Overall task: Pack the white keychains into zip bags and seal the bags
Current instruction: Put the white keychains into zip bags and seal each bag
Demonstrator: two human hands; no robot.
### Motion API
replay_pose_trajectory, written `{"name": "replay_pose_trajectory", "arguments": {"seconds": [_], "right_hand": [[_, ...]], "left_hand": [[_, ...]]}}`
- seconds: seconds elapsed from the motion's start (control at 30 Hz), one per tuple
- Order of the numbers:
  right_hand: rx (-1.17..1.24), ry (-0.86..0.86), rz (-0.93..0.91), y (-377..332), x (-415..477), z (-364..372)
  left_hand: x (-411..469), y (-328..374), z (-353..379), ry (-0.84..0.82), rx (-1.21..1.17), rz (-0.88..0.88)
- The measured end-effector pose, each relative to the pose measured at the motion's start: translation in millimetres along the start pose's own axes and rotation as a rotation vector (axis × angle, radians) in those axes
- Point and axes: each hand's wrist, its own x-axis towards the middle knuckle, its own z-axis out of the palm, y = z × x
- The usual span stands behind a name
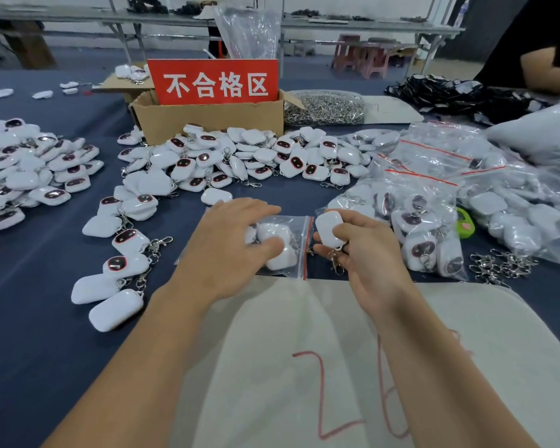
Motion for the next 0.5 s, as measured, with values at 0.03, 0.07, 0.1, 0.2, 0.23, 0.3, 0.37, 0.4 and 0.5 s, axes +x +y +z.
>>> {"name": "replay_pose_trajectory", "arguments": {"seconds": [0.03,0.07,0.1,0.2,0.23,0.3,0.37,0.4,0.5], "right_hand": [[-0.001,-0.004,0.001,0,-1,0],[0.002,-0.005,0.001,0,-1,0],[0.009,-0.004,0.001,1,-1,-1],[0.033,0.008,0.002,2,1,-1],[0.04,0.016,0.001,2,2,-1],[0.065,0.028,-0.01,3,4,-1],[0.097,0.038,-0.029,2,4,0],[0.111,0.042,-0.039,2,4,0],[0.138,0.04,-0.046,1,1,4]], "left_hand": [[1,3,3,-0.004,0.041,0.05],[3,5,6,-0.027,0.096,0.084],[5,5,8,-0.059,0.141,0.094],[6,5,11,-0.044,0.093,0.031],[4,5,9,0.021,0.025,-0.027],[2,2,2,0.219,-0.043,-0.138],[0,-4,-6,0.313,0.007,-0.217],[0,-6,-9,0.312,0.019,-0.255],[0,-7,-11,0.356,0.051,-0.287]]}}
